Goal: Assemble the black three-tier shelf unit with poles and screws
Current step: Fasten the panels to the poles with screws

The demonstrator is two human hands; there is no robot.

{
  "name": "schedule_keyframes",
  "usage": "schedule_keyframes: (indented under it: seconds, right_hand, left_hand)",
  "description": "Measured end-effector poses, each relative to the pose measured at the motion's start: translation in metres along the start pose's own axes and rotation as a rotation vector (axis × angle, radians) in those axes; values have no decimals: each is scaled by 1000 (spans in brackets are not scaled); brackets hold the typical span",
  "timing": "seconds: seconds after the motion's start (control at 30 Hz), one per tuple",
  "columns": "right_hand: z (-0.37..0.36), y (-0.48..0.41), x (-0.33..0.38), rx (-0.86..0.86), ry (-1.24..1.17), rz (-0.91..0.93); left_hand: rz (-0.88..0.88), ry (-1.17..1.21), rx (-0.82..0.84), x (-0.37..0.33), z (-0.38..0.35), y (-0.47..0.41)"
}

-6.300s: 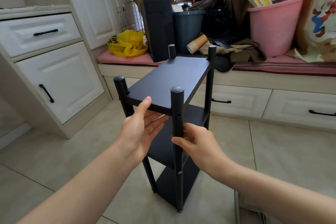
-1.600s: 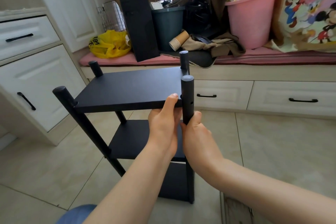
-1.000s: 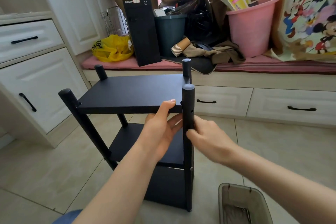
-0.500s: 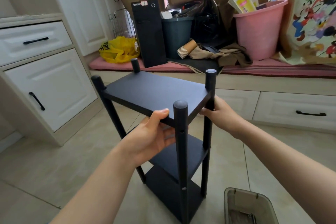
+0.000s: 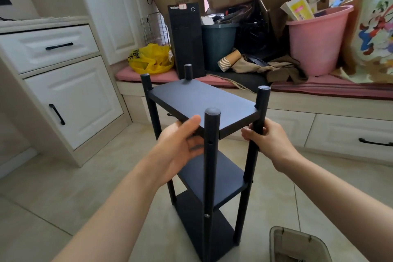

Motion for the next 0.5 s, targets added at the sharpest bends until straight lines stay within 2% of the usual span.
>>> schedule_keyframes:
  seconds: [0.17, 0.4, 0.5]
  right_hand:
    - [6, 0, 1, 12, 41, 28]
    - [8, 9, 7, -5, 10, 39]
    - [10, 17, 13, -20, -28, 47]
  left_hand:
    - [-56, -489, 48, 28, -6, 16]
    - [-244, -566, 52, 16, 1, 17]
    - [-323, -583, -23, 4, 14, 12]
Point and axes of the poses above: each hand's wrist, its own y-axis away from the middle knuckle, its own z-axis out of the back of the hand, x = y × z, the point moved 6 cm from there along -y, towards the middle knuckle, and after that the axes turned 8 degrees about -x, right-handed, at the moved point
